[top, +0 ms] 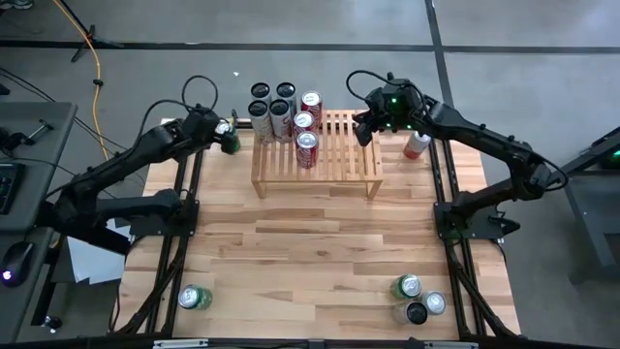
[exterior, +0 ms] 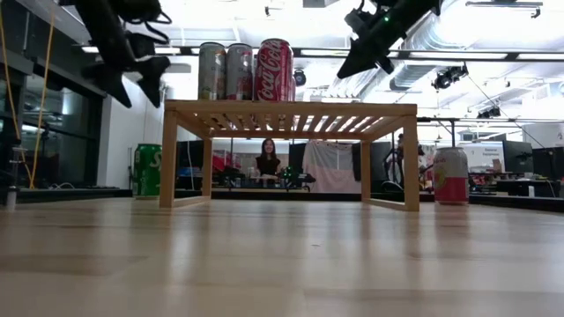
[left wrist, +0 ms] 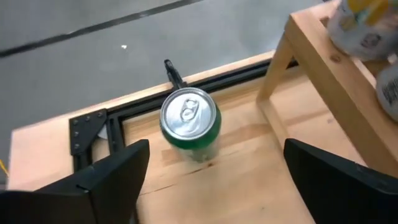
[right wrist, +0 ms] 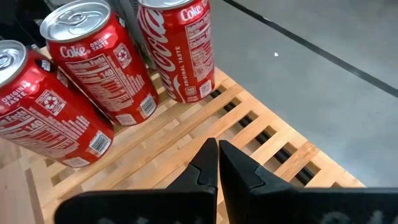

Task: Place canned beverage on shelf
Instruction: Put the top green soda can on the shelf

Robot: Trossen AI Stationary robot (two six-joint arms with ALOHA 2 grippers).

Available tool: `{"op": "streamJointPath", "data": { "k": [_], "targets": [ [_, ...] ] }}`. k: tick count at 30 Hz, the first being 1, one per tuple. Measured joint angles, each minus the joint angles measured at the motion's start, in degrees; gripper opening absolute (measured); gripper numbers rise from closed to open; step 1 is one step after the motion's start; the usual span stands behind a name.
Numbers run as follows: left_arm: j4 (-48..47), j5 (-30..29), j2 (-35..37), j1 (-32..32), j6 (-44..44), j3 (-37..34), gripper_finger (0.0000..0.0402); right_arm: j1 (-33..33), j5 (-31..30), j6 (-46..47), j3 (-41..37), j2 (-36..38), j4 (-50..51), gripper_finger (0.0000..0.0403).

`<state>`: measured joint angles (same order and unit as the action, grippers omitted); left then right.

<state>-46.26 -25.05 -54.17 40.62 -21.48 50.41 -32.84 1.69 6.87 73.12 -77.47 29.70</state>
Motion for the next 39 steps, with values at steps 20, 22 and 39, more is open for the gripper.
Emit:
{"op": "streamJointPath", "data": {
  "k": [20,22,39],
  "targets": [
    [22.41,1.94,-1.77,6.01,-9.32,-15.46,0.0367,0.28,0.42,0.71,-0.02,0.0,1.37,0.0],
    [24.32,2.37,-2.92,6.7,-8.13,-15.95,0.0367,0.28,0.42,0.76,-0.02,0.0,1.37,0.0],
    [32.13,3.52,-13.55,9.74,-3.77,-15.98,0.0367,0.28,0.44,0.87,-0.02,-0.02,1.36,0.0]
  ]
}}
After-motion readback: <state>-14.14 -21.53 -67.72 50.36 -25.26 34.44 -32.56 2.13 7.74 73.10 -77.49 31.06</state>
